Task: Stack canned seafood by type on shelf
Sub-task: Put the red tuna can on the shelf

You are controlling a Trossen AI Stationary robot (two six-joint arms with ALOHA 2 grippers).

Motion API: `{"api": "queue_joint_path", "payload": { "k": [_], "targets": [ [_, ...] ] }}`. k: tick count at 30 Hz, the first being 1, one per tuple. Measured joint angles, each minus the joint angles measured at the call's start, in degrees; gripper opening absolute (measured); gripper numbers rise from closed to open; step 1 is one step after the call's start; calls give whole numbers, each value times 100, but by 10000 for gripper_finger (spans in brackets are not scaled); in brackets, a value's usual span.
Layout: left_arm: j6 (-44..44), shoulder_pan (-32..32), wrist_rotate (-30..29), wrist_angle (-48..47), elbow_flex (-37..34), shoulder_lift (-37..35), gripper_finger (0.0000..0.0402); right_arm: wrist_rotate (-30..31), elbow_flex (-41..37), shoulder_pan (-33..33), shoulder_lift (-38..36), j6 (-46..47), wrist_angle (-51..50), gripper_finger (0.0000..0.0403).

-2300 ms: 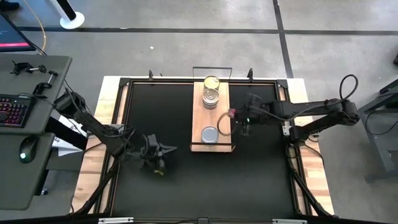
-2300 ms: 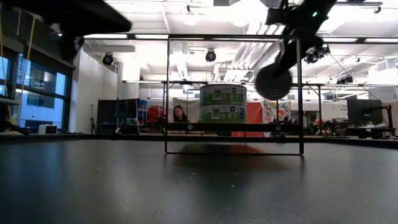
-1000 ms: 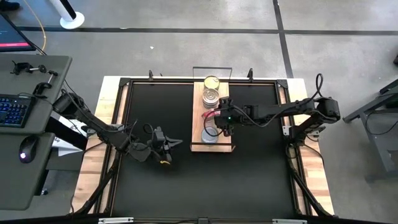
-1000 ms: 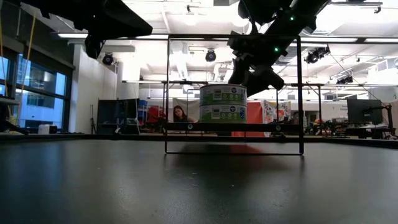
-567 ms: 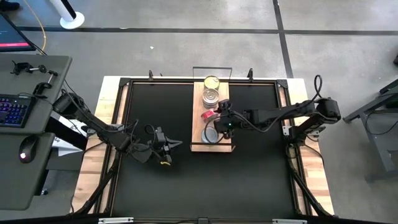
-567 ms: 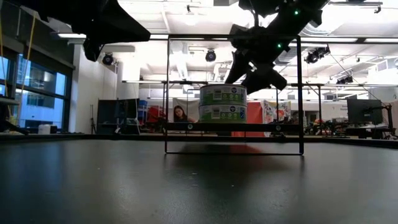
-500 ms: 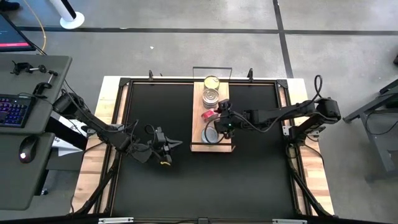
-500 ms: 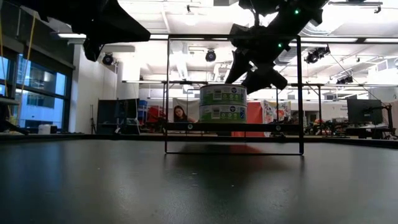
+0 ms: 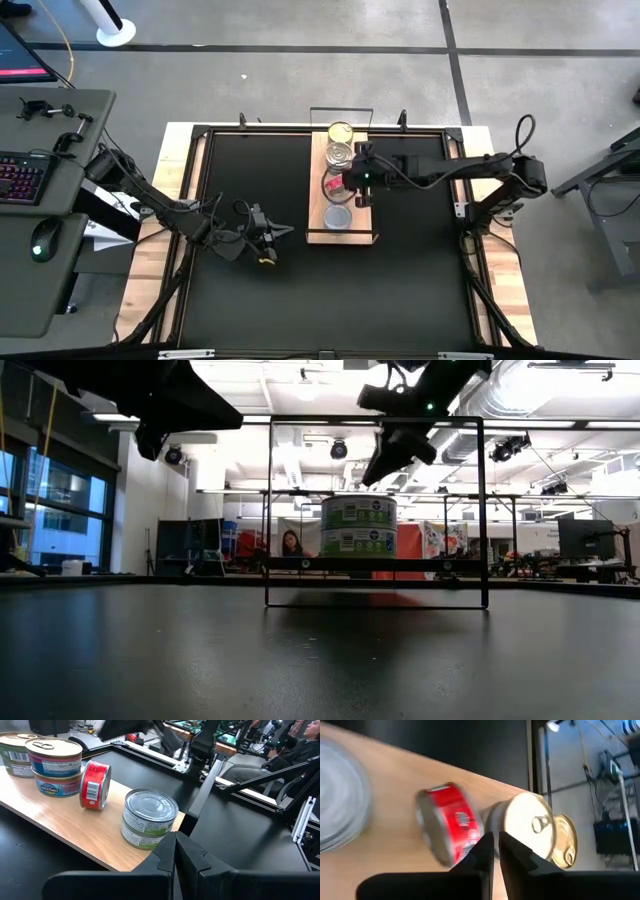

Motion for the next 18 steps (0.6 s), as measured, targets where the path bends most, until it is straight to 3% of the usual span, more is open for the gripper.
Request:
{"api": "queue_joint_path", "payload": {
  "k": [6,18],
  "targets": [
    [0,0,0,-7,-1,0,0,-326,-64,-288,321,99,419,4],
    [-299,-13,0,-131,-2,-2,0,-280,116,-270,768,-56,672,0]
  ]
}}
